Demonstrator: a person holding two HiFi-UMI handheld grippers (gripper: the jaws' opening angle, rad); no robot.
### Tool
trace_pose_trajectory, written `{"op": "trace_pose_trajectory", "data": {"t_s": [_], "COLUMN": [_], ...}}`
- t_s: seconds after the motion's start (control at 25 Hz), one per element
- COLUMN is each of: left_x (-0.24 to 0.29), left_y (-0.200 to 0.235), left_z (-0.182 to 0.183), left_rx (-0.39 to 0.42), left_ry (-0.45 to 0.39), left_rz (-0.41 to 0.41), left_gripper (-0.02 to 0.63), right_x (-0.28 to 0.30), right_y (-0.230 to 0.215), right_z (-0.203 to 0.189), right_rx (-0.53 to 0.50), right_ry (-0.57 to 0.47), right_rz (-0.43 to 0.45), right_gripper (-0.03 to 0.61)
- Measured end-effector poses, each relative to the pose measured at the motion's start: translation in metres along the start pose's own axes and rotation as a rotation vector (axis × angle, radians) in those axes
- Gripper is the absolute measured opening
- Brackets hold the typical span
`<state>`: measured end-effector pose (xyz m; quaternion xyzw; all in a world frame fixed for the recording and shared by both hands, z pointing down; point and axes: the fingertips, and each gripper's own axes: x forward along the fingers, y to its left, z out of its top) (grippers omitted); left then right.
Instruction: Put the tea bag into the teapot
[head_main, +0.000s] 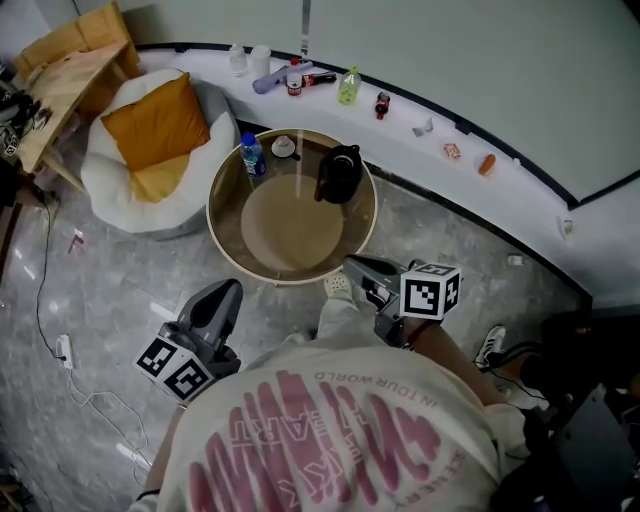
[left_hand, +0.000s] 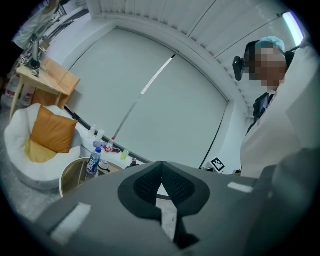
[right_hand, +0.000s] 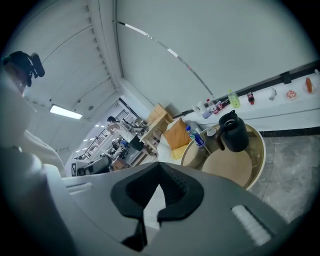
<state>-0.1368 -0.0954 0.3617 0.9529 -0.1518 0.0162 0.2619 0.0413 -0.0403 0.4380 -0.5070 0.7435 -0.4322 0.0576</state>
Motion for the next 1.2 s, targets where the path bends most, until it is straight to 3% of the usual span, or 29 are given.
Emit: {"op": "trace_pose_trajectory", "data": {"t_s": [0.48, 1.2], "left_x": [0.017, 0.005], "left_y": [-0.016, -0.008], "left_z": [0.0, -0.003], "left_rx": [0.012, 0.003], "left_ry": [-0.001, 0.012], "left_rz": [-0.08, -0.074], "left_gripper": [0.014, 0.014], "right_x": [-0.011, -0.005], "right_y": [0.013, 0.014], "right_z": [0.008, 0.01], "right_rx": [-0.071, -0.049], "right_ry": [-0.007, -0.029], "right_rz": [0.01, 0.001], "right_gripper": [0.005, 0.005]}}
